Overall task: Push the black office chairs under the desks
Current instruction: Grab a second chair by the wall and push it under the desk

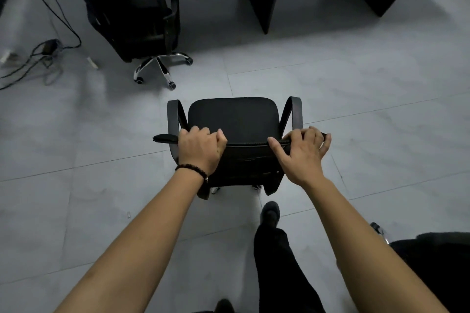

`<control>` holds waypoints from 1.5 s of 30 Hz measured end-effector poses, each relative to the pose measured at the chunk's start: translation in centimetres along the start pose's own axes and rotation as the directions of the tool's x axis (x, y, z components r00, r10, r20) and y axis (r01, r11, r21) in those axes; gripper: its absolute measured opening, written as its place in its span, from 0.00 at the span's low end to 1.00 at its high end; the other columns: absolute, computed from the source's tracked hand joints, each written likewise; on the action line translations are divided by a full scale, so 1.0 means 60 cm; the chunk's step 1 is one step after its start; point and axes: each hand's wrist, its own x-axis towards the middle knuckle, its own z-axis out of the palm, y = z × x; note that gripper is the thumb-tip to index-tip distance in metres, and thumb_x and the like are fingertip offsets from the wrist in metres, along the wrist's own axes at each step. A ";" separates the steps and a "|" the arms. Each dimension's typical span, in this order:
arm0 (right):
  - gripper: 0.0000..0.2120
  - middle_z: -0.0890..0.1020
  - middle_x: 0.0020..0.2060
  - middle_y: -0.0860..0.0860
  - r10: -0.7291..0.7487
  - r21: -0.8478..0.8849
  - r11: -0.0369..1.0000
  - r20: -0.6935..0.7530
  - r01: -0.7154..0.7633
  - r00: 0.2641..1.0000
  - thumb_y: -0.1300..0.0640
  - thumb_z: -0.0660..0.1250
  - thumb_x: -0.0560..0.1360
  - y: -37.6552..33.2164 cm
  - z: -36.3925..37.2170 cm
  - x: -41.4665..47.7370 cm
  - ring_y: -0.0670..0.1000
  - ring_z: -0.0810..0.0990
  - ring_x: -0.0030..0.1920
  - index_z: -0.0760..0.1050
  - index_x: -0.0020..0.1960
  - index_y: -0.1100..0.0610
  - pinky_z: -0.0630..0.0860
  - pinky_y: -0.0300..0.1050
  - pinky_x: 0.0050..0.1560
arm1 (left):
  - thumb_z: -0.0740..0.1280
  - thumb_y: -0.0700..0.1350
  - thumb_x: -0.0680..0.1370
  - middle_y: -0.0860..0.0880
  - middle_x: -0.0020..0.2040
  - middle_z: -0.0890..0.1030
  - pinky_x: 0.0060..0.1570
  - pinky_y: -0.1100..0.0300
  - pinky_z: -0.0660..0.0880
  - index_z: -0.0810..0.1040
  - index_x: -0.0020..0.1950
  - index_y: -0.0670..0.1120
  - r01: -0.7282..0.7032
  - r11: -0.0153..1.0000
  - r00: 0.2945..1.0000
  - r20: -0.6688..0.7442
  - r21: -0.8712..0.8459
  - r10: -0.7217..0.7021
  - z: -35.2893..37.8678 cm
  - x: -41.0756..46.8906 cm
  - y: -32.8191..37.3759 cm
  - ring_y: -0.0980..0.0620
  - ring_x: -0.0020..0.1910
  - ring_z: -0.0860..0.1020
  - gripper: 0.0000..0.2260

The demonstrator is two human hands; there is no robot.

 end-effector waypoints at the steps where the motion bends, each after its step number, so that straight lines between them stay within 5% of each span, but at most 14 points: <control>1: 0.24 0.68 0.59 0.54 -0.002 0.006 1.000 -0.012 0.002 1.000 0.28 0.51 0.75 0.004 0.000 0.029 0.58 0.55 0.72 0.69 0.50 0.48 0.32 0.59 0.72 | 0.49 0.50 0.79 0.45 0.28 0.74 0.37 0.52 0.65 0.75 0.28 0.42 0.004 1.000 0.999 -0.044 -0.004 -0.004 0.010 0.026 0.006 0.44 0.31 0.70 0.25; 6: 0.25 0.69 0.59 0.54 0.004 0.022 1.000 -0.046 -0.003 0.999 0.28 0.51 0.74 0.038 -0.004 0.181 0.58 0.54 0.73 0.70 0.51 0.48 0.32 0.60 0.72 | 0.52 0.48 0.79 0.46 0.26 0.71 0.36 0.53 0.64 0.72 0.27 0.43 -0.014 1.000 0.990 -0.140 0.006 0.015 0.054 0.185 0.046 0.45 0.29 0.68 0.23; 15: 0.35 0.68 0.62 0.56 -0.039 -0.046 0.998 0.096 0.044 0.995 0.20 0.51 0.67 0.069 -0.045 0.477 0.58 0.51 0.73 0.70 0.56 0.48 0.30 0.63 0.70 | 0.45 0.50 0.77 0.48 0.29 0.71 0.39 0.53 0.60 0.68 0.29 0.46 -0.001 1.000 0.999 0.044 0.017 0.000 0.096 0.460 0.105 0.44 0.33 0.68 0.20; 21: 0.38 0.67 0.63 0.56 -0.028 -0.053 0.998 0.097 0.033 0.995 0.19 0.48 0.65 0.081 -0.051 0.655 0.58 0.52 0.74 0.70 0.57 0.48 0.32 0.63 0.72 | 0.47 0.49 0.77 0.46 0.28 0.73 0.37 0.53 0.61 0.67 0.27 0.46 -0.020 0.999 0.999 0.040 -0.040 0.022 0.125 0.631 0.121 0.44 0.31 0.67 0.21; 30: 0.37 0.66 0.66 0.55 0.038 -0.058 0.998 0.061 -0.034 0.997 0.18 0.48 0.65 0.028 -0.030 0.902 0.58 0.49 0.75 0.69 0.54 0.47 0.34 0.62 0.73 | 0.41 0.50 0.76 0.49 0.29 0.67 0.38 0.54 0.60 0.66 0.30 0.47 -0.114 0.993 0.990 0.079 -0.015 0.115 0.165 0.903 0.073 0.47 0.33 0.64 0.21; 35: 0.34 0.66 0.66 0.55 0.061 -0.044 0.997 0.075 -0.058 0.995 0.20 0.50 0.66 -0.025 -0.012 1.015 0.57 0.48 0.75 0.67 0.53 0.47 0.32 0.62 0.72 | 0.47 0.48 0.76 0.50 0.28 0.65 0.36 0.54 0.57 0.63 0.29 0.47 -0.114 0.993 0.992 0.050 0.022 0.113 0.195 1.030 0.028 0.47 0.32 0.63 0.17; 45: 0.34 0.68 0.63 0.54 -0.079 -0.028 0.996 0.082 0.082 0.994 0.21 0.53 0.68 -0.026 -0.009 1.248 0.57 0.49 0.75 0.70 0.55 0.49 0.29 0.62 0.71 | 0.49 0.47 0.75 0.47 0.26 0.69 0.33 0.54 0.59 0.68 0.27 0.45 0.023 1.000 0.998 0.059 0.016 -0.024 0.245 1.208 0.036 0.45 0.29 0.66 0.18</control>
